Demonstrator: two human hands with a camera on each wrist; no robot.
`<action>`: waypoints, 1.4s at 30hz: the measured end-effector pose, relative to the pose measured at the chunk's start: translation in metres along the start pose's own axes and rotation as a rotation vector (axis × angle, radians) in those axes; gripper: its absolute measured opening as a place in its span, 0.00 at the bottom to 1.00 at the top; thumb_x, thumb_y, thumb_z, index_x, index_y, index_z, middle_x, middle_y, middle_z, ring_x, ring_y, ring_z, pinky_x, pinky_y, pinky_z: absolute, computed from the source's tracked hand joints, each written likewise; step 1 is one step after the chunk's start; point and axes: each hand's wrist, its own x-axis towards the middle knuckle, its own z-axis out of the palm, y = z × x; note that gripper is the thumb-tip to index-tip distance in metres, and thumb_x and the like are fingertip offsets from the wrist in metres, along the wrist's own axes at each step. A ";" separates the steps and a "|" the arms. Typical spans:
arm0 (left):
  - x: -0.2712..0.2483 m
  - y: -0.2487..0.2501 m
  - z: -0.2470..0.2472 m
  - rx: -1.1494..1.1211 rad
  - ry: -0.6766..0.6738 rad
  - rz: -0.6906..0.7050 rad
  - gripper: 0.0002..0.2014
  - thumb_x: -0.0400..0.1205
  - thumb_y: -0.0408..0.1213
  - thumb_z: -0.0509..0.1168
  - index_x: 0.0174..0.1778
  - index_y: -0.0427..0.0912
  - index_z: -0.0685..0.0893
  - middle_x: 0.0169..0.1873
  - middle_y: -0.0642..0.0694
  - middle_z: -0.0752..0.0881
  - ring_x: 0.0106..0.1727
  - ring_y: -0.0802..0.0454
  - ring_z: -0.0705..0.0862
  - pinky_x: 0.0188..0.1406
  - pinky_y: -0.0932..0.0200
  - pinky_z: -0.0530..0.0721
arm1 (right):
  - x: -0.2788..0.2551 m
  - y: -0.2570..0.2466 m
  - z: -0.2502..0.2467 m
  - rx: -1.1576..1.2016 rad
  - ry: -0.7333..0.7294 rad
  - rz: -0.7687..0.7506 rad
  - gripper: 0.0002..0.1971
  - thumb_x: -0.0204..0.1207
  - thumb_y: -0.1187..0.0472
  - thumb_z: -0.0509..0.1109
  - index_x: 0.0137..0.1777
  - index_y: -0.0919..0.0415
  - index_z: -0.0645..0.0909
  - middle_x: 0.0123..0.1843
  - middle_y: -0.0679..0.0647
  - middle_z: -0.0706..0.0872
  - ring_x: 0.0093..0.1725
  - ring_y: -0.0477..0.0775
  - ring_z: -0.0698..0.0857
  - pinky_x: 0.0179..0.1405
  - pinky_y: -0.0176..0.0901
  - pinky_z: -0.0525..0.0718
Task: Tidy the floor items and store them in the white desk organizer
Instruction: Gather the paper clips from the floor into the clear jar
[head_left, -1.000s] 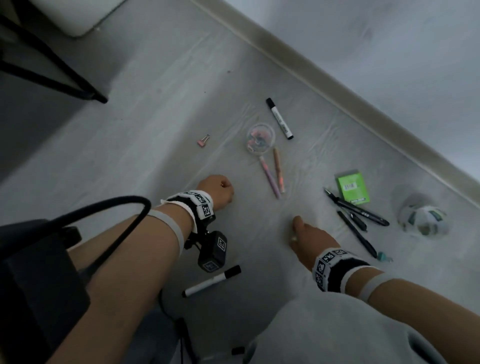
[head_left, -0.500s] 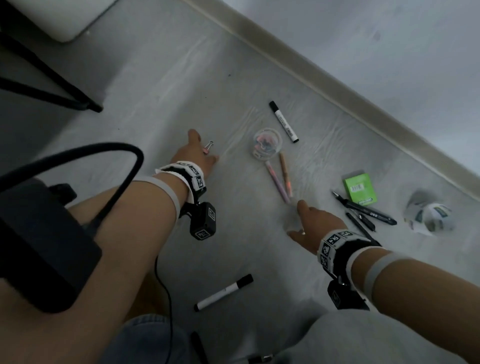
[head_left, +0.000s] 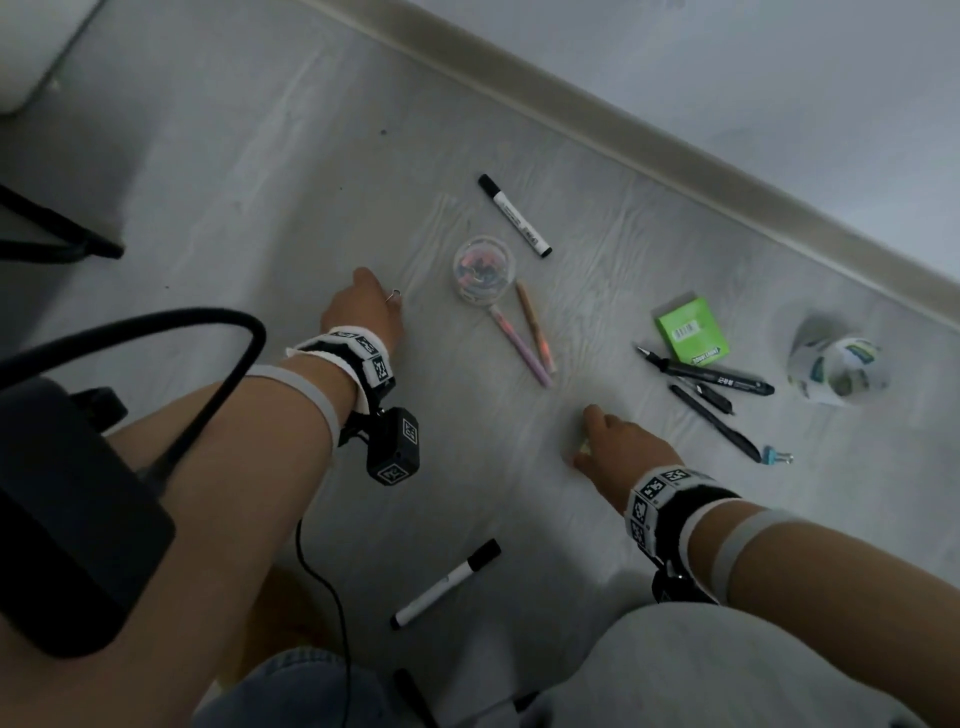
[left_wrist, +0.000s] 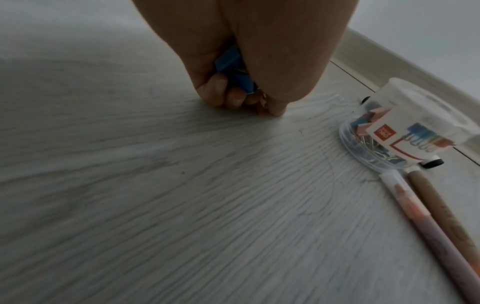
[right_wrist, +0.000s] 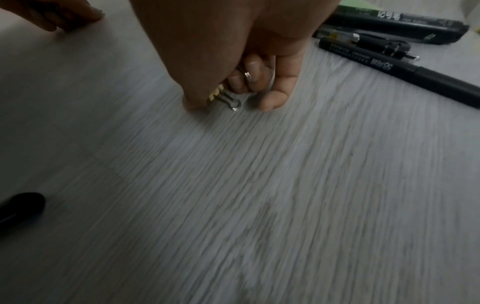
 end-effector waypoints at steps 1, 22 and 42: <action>-0.003 -0.001 0.000 -0.007 -0.018 -0.015 0.18 0.87 0.48 0.59 0.60 0.35 0.75 0.51 0.32 0.86 0.50 0.32 0.85 0.43 0.48 0.80 | 0.000 -0.001 -0.001 -0.015 -0.019 -0.018 0.20 0.83 0.47 0.60 0.67 0.58 0.65 0.60 0.58 0.81 0.57 0.62 0.83 0.49 0.52 0.84; -0.133 0.126 0.073 -0.965 -0.889 -0.228 0.13 0.83 0.37 0.61 0.31 0.41 0.79 0.24 0.42 0.79 0.21 0.51 0.78 0.24 0.62 0.77 | -0.033 0.007 -0.049 0.407 0.433 -0.264 0.13 0.85 0.49 0.58 0.54 0.60 0.68 0.49 0.56 0.78 0.40 0.58 0.76 0.37 0.46 0.69; -0.148 0.192 0.084 -0.904 -1.067 -0.259 0.15 0.85 0.44 0.66 0.34 0.41 0.81 0.28 0.46 0.82 0.23 0.56 0.80 0.16 0.68 0.73 | -0.082 0.159 0.024 0.370 0.509 0.453 0.22 0.74 0.64 0.67 0.68 0.58 0.72 0.64 0.59 0.74 0.60 0.64 0.79 0.54 0.56 0.83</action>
